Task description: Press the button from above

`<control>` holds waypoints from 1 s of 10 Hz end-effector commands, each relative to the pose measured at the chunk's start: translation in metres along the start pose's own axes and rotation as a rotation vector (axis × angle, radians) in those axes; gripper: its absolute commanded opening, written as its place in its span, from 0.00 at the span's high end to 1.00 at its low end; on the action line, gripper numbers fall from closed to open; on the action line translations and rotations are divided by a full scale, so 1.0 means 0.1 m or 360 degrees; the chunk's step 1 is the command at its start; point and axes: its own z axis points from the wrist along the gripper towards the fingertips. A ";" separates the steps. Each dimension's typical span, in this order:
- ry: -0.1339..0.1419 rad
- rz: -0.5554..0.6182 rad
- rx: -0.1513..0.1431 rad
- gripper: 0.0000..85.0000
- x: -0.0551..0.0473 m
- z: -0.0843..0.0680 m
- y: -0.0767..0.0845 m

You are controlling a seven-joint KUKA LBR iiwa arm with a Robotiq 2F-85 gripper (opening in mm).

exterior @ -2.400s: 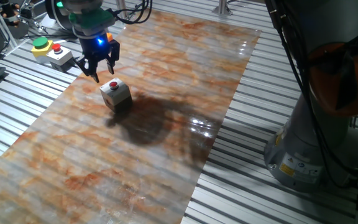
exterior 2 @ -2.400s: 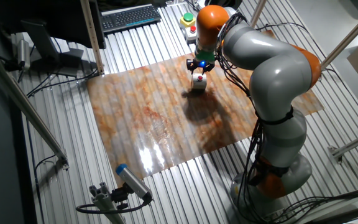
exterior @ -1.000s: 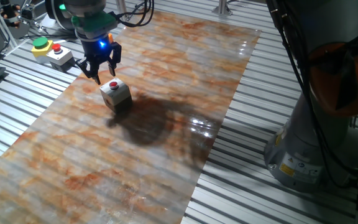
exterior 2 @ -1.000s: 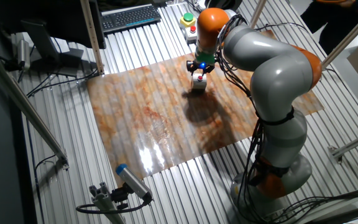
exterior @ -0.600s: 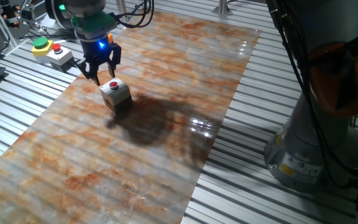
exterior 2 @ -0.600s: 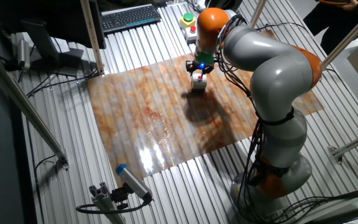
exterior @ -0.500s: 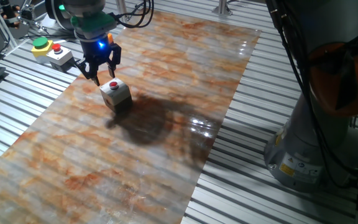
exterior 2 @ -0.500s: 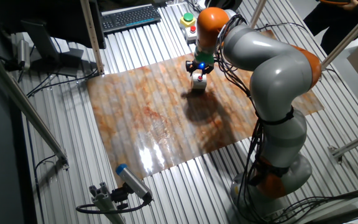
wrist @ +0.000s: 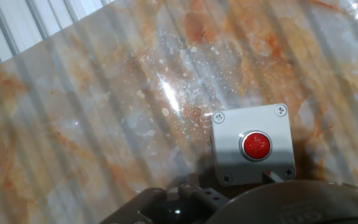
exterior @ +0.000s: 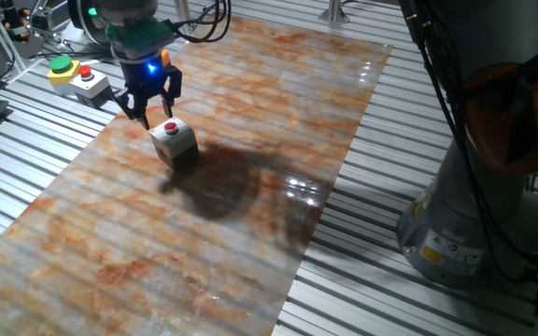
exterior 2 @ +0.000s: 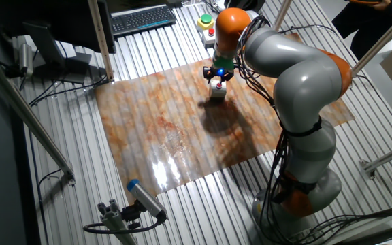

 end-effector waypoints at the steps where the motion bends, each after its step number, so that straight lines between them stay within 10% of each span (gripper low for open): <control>1: 0.0002 -0.0002 0.0000 0.40 0.00 0.00 0.00; 10: 0.0000 0.0010 0.0005 0.40 0.05 0.00 0.04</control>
